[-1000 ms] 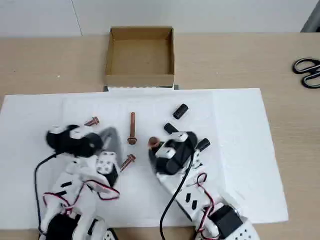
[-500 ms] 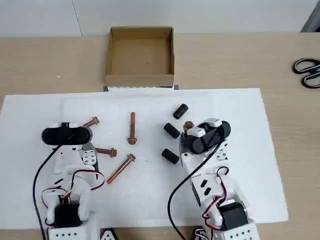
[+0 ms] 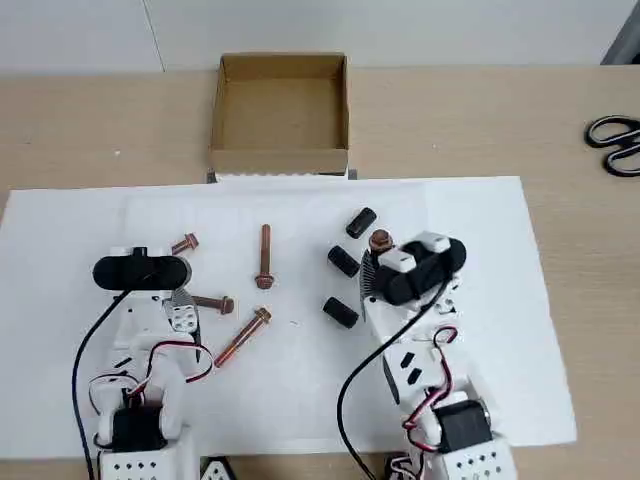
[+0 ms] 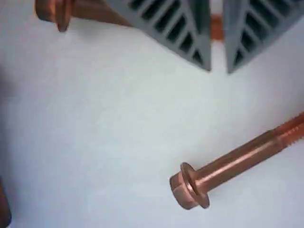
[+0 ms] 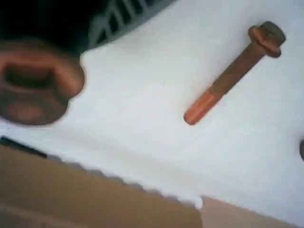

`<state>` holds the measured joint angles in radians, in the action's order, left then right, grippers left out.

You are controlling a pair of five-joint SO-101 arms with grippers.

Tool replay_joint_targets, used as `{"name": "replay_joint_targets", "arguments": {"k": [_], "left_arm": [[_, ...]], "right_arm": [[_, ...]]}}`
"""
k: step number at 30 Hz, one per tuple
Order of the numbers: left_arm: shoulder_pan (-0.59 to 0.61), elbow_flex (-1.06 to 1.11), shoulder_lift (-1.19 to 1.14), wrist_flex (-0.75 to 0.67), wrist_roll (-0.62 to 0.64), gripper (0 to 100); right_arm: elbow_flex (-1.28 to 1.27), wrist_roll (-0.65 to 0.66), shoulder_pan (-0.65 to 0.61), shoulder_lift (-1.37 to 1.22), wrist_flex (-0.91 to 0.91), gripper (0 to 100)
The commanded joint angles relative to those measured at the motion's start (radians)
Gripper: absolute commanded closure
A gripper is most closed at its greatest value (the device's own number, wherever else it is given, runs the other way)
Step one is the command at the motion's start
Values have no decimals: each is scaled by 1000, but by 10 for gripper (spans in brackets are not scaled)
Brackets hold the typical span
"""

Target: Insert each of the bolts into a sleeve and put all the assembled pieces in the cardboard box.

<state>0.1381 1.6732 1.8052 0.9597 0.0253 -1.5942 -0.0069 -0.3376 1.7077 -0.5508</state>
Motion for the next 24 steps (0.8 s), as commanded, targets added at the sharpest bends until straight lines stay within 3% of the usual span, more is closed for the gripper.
{"name": "replay_joint_targets", "arguments": {"k": [1, 9, 24], "left_arm": [[-3, -5, 14, -31, 0, 994], [-3, -5, 14, -29, 0, 994], [-5, -7, 14, -28, 2, 994]], "right_arm": [[141, -6, 10, -124, 71, 996], [542, -37, 10, -702, 228, 996], [1465, -44, 13, -1681, 239, 996]]}}
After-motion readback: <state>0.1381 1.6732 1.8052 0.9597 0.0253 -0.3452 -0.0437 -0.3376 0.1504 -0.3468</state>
